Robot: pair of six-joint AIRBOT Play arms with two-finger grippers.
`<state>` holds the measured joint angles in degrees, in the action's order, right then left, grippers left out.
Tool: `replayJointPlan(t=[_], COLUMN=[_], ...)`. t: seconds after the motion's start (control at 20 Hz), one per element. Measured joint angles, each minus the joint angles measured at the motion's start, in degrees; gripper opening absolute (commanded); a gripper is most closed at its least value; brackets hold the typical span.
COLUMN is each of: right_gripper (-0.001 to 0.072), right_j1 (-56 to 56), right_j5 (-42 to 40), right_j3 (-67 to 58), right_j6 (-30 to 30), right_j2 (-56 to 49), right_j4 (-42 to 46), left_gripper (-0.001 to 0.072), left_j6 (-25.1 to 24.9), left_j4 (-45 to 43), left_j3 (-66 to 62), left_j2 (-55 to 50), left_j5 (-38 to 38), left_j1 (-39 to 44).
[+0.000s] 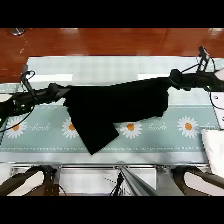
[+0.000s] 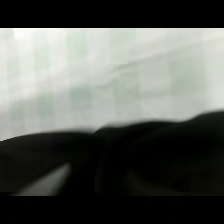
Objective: Fold the shirts.
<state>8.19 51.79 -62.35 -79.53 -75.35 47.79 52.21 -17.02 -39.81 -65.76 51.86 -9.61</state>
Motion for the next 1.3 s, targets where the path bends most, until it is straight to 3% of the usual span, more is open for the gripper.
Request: replayJointPlan(t=[0.15, 0.3, 0.5, 0.8, 1.3], right_gripper=[0.0627, 0.0619, 0.0619, 0.0619, 0.0619], right_j1=[3.4, 10.7, 22.3, 28.8, 28.4], right_j5=[7.0, 15.4, 18.5, 10.3, 7.9], right_j3=[-6.7, -10.1, -2.3, 21.2, 27.2], right_j6=[0.9, 3.3, 4.3, 8.9, 11.6], right_j2=[-5.2, -4.9, 1.4, 9.2, 10.5], right_j4=[-1.6, -0.2, 5.4, -2.8, -7.5], left_gripper=[0.0704, 0.0704, 0.0704, 0.0701, 0.0698], left_j6=[1.1, 8.8, 14.1, 14.6, 11.3], left_j4=[-4.5, -18.5, -30.4, -26.7, -10.7], left_j3=[-4.1, -7.7, -2.9, 12.9, 17.9], left_j2=[-2.1, -2.3, 1.0, 3.6, -1.0], left_j5=[6.7, 14.8, 21.3, 20.9, 3.1], left_j1=[-1.4, -6.4, -14.4, -14.1, 3.8])
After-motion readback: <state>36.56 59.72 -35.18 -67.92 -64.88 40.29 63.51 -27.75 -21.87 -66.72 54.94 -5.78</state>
